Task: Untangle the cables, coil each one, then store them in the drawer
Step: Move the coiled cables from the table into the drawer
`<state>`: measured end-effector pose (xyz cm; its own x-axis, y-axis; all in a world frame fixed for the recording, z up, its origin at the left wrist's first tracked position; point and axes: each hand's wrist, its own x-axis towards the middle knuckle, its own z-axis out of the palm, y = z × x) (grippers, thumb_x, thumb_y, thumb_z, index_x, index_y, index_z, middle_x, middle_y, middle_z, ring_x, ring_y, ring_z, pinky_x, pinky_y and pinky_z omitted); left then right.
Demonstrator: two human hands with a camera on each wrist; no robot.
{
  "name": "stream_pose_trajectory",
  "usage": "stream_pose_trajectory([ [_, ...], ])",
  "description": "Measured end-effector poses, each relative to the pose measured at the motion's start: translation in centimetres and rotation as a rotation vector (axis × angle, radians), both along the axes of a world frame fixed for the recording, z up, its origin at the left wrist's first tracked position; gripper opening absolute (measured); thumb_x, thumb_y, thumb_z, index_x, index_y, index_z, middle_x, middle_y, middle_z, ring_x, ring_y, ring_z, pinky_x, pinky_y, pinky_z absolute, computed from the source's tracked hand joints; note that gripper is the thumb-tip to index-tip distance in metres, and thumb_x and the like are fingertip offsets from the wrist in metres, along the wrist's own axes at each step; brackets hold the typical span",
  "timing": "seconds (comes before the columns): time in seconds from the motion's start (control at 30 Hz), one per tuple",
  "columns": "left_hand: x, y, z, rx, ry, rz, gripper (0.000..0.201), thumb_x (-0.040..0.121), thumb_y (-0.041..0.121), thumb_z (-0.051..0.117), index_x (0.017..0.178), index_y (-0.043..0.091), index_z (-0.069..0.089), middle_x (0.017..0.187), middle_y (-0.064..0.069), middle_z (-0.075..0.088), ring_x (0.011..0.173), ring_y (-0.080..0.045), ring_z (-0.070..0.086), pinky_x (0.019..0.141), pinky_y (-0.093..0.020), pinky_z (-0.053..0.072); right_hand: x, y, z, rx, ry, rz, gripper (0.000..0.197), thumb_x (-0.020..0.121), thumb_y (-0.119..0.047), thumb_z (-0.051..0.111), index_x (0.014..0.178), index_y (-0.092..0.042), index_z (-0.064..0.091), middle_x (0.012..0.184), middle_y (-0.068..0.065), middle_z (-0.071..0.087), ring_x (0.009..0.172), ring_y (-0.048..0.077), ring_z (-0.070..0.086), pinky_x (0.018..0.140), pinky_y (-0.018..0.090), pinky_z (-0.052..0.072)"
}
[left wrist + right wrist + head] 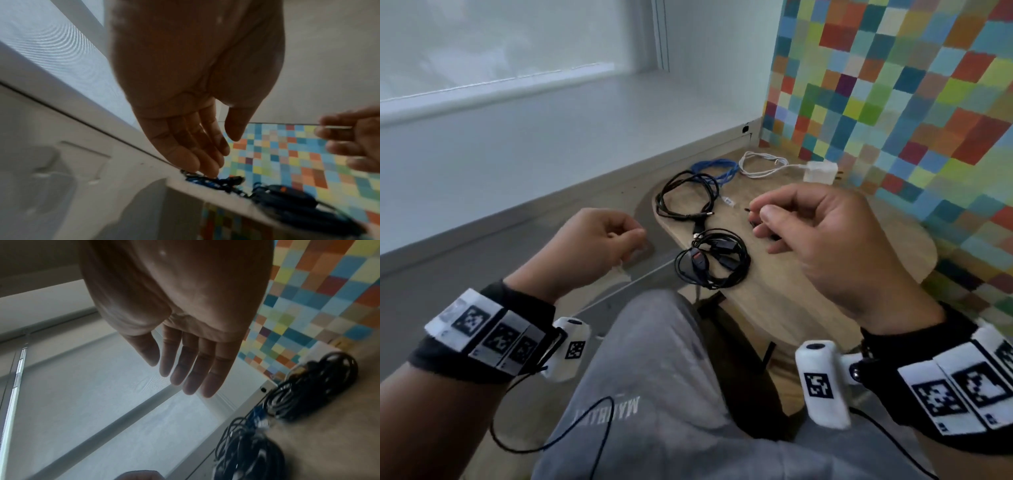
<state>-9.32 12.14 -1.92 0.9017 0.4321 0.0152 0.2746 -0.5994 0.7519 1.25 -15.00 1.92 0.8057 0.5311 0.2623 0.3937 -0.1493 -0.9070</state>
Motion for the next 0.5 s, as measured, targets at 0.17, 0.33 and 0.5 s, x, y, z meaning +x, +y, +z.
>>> stream_pose_trajectory([
  [0.17, -1.2, 3.9, -4.4, 0.093, 0.236, -0.017, 0.019, 0.097, 0.037, 0.065, 0.088, 0.023, 0.075, 0.077, 0.002, 0.076, 0.078, -0.020, 0.072, 0.082, -0.043, 0.060, -2.5, 3.1, -1.7, -0.055, 0.056, 0.122, 0.016, 0.098, -0.014, 0.067, 0.097, -0.023, 0.079, 0.090, 0.002, 0.078, 0.086, 0.018, 0.075, 0.078, 0.044, 0.064],
  [0.33, -1.6, 6.8, -10.0, 0.145, 0.441, -0.049, 0.021, 0.098, 0.033, 0.064, 0.100, 0.016, 0.076, 0.100, -0.004, 0.075, 0.094, -0.025, 0.069, 0.084, -0.036, 0.054, -4.3, 4.7, -2.7, -0.171, -0.007, 0.239, 0.013, 0.095, -0.020, 0.070, 0.096, -0.029, 0.079, 0.087, -0.001, 0.078, 0.081, 0.019, 0.075, 0.078, 0.049, 0.063],
  [0.5, -2.6, 9.5, -16.9, 0.161, 0.621, -0.070, 0.030, 0.096, 0.046, 0.060, 0.110, 0.024, 0.075, 0.123, 0.000, 0.070, 0.112, -0.021, 0.063, 0.102, -0.036, 0.049, -4.5, 3.7, -3.2, -0.207, -0.029, 0.268, 0.013, 0.087, -0.033, 0.068, 0.095, -0.035, 0.079, 0.088, -0.004, 0.078, 0.084, 0.017, 0.075, 0.079, 0.047, 0.063],
])
